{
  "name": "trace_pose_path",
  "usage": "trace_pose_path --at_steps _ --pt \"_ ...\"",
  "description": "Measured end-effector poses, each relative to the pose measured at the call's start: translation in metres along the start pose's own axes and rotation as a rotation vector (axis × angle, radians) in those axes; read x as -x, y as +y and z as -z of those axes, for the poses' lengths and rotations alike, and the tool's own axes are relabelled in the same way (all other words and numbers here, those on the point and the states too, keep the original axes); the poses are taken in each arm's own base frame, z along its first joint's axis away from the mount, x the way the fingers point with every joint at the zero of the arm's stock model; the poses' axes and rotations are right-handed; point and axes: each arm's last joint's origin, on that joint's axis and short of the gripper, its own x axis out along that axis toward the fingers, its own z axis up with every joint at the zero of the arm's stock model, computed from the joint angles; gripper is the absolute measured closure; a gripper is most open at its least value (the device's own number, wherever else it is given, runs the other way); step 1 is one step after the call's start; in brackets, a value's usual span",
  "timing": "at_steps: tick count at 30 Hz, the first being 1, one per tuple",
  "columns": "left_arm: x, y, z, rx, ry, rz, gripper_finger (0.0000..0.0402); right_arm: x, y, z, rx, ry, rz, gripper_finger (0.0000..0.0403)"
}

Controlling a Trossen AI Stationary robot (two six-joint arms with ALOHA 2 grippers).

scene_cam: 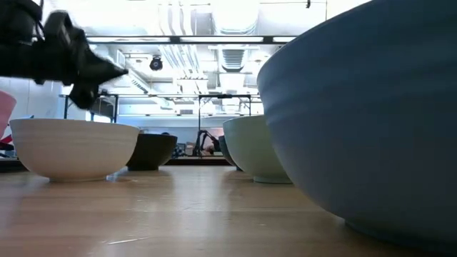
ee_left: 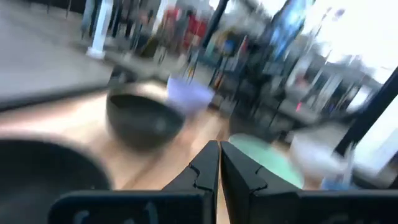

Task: Nest bowls inside each other
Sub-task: Stack the middle black bowl on the green bowl

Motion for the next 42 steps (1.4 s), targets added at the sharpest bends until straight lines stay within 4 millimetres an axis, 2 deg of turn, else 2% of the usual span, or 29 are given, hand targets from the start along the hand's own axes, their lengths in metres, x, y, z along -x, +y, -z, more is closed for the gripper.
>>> trace_pose_path --at_steps 2,6,10,13,16,19,21,23,25,27,30,32,35,38,42 --pt "0.001 -0.004 -0.009 0.026 -0.094 0.041 0.0402 0.000 0.001 -0.004 -0.037 -0.041 0.000 0.0394" --pt "0.005 -0.012 -0.031 0.032 -0.321 0.120 0.0402 0.000 0.007 -0.018 -0.001 -0.184 -0.058 0.0394" --pt "0.013 -0.021 -0.054 -0.002 -0.570 0.233 0.0402 0.005 0.018 -0.039 -0.037 -0.387 -0.187 0.0394" --pt "0.014 -0.031 -0.072 -0.069 -0.657 0.323 0.0402 0.011 0.028 -0.054 0.013 -0.543 -0.296 0.0394" --pt "0.004 -0.050 -0.097 -0.213 -0.636 0.430 0.0402 0.012 0.036 -0.071 0.134 -0.659 -0.322 0.0394" --pt "-0.014 -0.068 -0.125 -0.358 -0.559 0.378 0.0402 0.003 0.042 -0.095 0.315 -0.686 -0.254 0.0394" --pt "-0.031 -0.080 -0.142 -0.458 -0.473 0.342 0.0402 -0.009 0.044 -0.111 0.393 -0.645 -0.213 0.0394" --pt "-0.049 -0.089 -0.150 -0.508 -0.339 0.316 0.0402 -0.027 0.044 -0.122 0.382 -0.520 -0.221 0.0394" --pt "-0.066 -0.096 -0.148 -0.548 -0.189 0.302 0.0402 -0.050 0.042 -0.126 0.372 -0.342 -0.266 0.0394" --pt "-0.082 -0.102 -0.138 -0.602 -0.081 0.309 0.0402 -0.073 0.040 -0.121 0.375 -0.160 -0.339 0.0394" --pt "-0.101 -0.111 -0.111 -0.671 0.034 0.272 0.0402 -0.107 0.041 -0.104 0.380 0.030 -0.425 0.0394" --pt "-0.107 -0.119 -0.098 -0.722 0.047 0.175 0.0402 -0.126 0.044 -0.090 0.410 0.100 -0.471 0.0394" --pt "-0.108 -0.130 -0.083 -0.830 0.058 -0.094 0.0402 -0.146 0.048 -0.070 0.480 0.188 -0.473 0.0394" --pt "-0.107 -0.136 -0.069 -0.955 0.101 -0.342 0.0402 -0.157 0.044 -0.058 0.624 0.285 -0.269 0.0394" --pt "-0.103 -0.140 -0.075 -1.034 0.098 -0.480 0.0402 -0.167 0.033 -0.059 0.843 0.387 0.205 0.0394"
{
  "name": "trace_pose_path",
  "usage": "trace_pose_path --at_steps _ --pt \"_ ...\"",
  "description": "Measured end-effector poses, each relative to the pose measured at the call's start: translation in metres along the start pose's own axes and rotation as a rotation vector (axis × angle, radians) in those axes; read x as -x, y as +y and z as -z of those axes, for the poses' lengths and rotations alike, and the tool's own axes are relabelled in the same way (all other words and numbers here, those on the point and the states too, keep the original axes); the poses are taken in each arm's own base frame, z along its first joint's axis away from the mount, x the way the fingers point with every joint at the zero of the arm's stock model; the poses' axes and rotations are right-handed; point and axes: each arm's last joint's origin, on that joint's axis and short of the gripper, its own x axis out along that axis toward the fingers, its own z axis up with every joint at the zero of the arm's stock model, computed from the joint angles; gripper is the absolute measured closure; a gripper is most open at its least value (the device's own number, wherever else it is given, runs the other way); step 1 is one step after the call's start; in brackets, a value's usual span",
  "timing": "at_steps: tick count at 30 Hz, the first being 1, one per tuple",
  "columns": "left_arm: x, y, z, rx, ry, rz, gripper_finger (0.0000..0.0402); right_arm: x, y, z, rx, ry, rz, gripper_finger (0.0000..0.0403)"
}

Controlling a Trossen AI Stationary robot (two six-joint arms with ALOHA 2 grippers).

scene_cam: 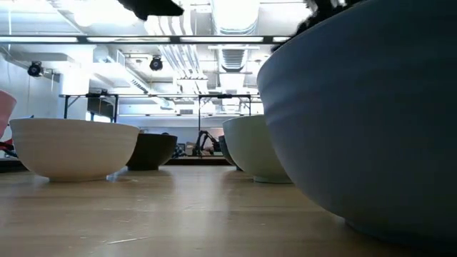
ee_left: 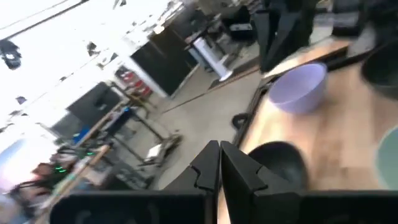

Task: Nest bowls inside each other
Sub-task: Stack the middle black bowl on the green bowl

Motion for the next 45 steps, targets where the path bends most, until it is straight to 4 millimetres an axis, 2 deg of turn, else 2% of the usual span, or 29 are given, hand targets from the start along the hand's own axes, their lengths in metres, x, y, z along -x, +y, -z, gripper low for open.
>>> trace_pose_path --at_steps 3,7,10,14,18,23,27,31,38,45 --pt "-0.001 0.003 0.005 -0.079 0.017 -0.010 0.0402 -0.009 -0.002 0.004 0.086 0.103 0.072 0.0394" --pt "0.002 0.023 0.006 -0.037 0.008 -0.051 0.0402 -0.022 -0.004 0.000 0.205 0.120 0.063 0.0394" --pt "0.008 0.025 0.023 -0.040 0.024 -0.046 0.0402 -0.030 -0.002 0.000 0.179 0.157 0.033 0.0394" --pt "0.018 0.032 0.047 -0.036 0.023 -0.049 0.0402 -0.039 0.001 0.001 0.125 0.281 -0.134 0.0389" --pt "0.029 0.045 0.061 0.035 -0.003 -0.073 0.0402 -0.053 0.004 0.002 0.121 0.431 -0.210 0.0360" --pt "0.038 0.057 0.073 0.155 -0.039 -0.089 0.0402 -0.074 0.006 -0.001 0.142 0.559 -0.281 0.0295" --pt "0.042 0.060 0.078 0.210 -0.050 -0.092 0.0402 -0.088 0.009 -0.004 0.154 0.626 -0.368 0.0241" --pt "0.042 0.059 0.081 0.237 -0.051 -0.089 0.0402 -0.100 0.012 -0.001 0.184 0.694 -0.422 0.0214" --pt "0.041 0.055 0.081 0.220 -0.043 -0.082 0.0402 -0.118 0.018 0.011 0.209 0.754 -0.457 0.0215" --pt "0.041 0.055 0.081 0.219 -0.044 -0.082 0.0402 -0.127 0.014 0.028 0.207 0.802 -0.463 0.0216"
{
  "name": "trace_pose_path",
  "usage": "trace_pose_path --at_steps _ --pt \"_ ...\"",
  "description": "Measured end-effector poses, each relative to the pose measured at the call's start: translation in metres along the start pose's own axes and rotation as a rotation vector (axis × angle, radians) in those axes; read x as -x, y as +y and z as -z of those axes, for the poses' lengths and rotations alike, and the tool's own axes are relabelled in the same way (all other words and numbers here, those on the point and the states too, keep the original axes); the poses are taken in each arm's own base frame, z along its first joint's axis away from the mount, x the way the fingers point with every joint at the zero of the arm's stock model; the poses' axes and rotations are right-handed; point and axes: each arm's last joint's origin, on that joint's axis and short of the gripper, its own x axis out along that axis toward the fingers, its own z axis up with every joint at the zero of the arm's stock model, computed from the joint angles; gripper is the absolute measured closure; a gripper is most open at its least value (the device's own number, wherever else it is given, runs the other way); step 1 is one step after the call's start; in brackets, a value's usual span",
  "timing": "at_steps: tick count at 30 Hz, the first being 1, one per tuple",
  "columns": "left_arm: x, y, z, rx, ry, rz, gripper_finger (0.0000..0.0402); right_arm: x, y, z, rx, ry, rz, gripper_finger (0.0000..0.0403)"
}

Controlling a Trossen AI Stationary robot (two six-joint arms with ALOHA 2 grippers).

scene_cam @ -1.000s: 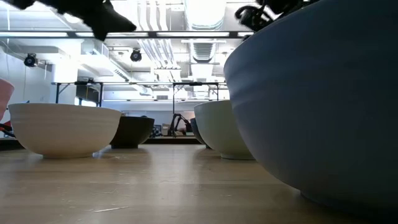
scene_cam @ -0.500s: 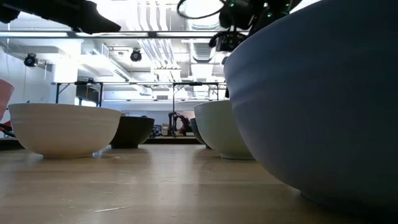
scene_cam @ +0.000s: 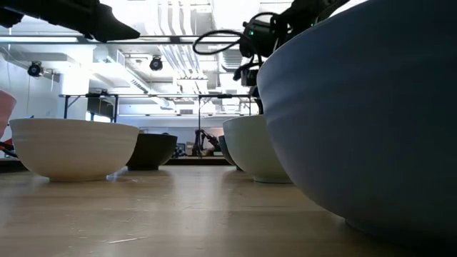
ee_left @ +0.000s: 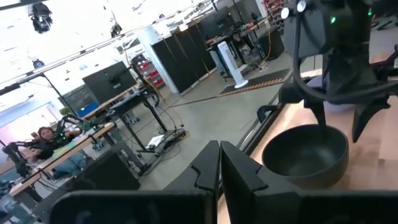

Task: Nest bowls inside each other
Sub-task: Stack the middle black bowl on the green bowl

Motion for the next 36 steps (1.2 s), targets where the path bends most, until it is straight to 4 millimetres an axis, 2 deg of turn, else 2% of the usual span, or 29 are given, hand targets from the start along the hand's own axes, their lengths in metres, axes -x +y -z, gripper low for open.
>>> trace_pose_path --at_steps 4,9,14,23,29,32,36 --pt "0.000 0.000 0.000 0.000 0.000 0.000 0.0402 -0.005 -0.006 0.004 -0.019 0.008 -0.010 0.0223" --pt "0.000 -0.001 0.000 -0.007 0.002 0.001 0.0402 -0.007 -0.007 0.008 -0.042 -0.052 -0.123 0.0244" --pt "0.000 -0.001 0.000 -0.009 0.003 0.002 0.0402 -0.007 -0.007 0.008 -0.059 -0.054 -0.131 0.0283" --pt "0.000 -0.001 0.000 -0.007 0.002 0.002 0.0402 -0.009 -0.006 0.009 -0.074 -0.050 -0.134 0.0381" --pt "0.000 -0.001 -0.001 0.006 -0.004 -0.002 0.0402 -0.008 -0.005 0.009 -0.074 -0.041 -0.134 0.0392" --pt "0.000 -0.001 -0.001 0.005 -0.004 -0.001 0.0402 -0.001 -0.005 0.010 -0.073 -0.010 -0.153 0.0393" --pt "0.000 -0.001 -0.001 0.005 -0.004 -0.001 0.0402 0.025 -0.010 0.007 -0.099 0.031 -0.124 0.0393"
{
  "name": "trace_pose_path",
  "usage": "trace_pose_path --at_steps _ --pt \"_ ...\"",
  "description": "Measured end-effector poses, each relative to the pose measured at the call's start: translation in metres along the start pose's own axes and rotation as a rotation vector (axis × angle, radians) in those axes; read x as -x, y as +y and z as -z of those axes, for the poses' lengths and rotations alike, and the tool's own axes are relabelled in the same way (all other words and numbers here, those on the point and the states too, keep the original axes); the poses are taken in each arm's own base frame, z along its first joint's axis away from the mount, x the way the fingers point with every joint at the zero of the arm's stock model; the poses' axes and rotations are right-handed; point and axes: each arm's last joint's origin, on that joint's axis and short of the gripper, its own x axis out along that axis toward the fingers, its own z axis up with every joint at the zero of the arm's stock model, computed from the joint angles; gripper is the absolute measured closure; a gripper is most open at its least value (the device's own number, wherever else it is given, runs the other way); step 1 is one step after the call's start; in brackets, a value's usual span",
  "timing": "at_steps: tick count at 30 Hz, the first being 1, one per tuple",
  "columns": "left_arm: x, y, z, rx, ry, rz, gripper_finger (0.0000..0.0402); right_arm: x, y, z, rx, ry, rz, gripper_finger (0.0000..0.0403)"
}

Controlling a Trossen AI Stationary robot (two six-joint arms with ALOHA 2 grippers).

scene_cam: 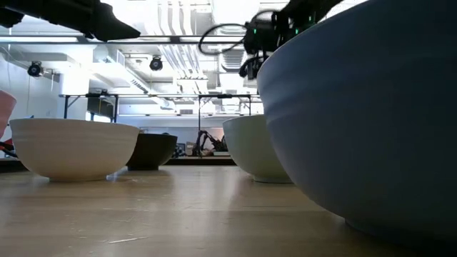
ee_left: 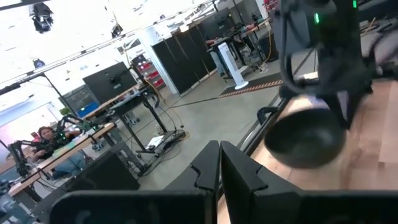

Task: Nest bowls inside each other
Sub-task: Stack the middle black bowl on the green bowl

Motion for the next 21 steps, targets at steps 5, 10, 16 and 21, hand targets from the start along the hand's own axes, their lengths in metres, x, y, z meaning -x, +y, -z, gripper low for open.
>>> trace_pose_path --at_steps 5,10,16,21 --pt "0.000 0.000 0.000 0.001 -0.001 -0.001 0.0402 0.036 0.012 -0.006 -0.013 -0.053 0.025 0.0393" --pt "0.000 0.000 -0.001 0.008 -0.004 -0.001 0.0402 0.077 0.047 -0.005 -0.014 -0.130 0.029 0.0394" --pt "-0.001 -0.001 -0.004 0.047 -0.029 0.001 0.0402 0.119 0.108 0.002 -0.007 -0.280 -0.014 0.0392" --pt "-0.003 -0.005 -0.007 0.048 -0.054 0.042 0.0402 0.130 0.164 -0.005 0.084 -0.474 -0.091 0.0392"
